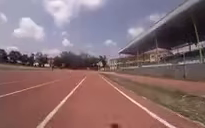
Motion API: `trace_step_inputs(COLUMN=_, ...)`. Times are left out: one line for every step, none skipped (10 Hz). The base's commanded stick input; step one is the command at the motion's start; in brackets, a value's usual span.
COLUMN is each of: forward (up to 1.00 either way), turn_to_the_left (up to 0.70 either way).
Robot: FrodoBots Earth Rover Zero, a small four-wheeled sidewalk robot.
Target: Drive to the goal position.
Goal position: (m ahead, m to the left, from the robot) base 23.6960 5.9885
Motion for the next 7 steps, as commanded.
trace_step_inputs(forward=0.7, turn_to_the_left=0.0)
trace_step_inputs(forward=0.7, turn_to_the_left=0.0)
trace_step_inputs(forward=0.7, turn_to_the_left=0.0)
trace_step_inputs(forward=0.7, turn_to_the_left=0.0)
trace_step_inputs(forward=0.7, turn_to_the_left=0.0)
trace_step_inputs(forward=0.7, turn_to_the_left=0.0)
trace_step_inputs(forward=0.7, turn_to_the_left=0.0)
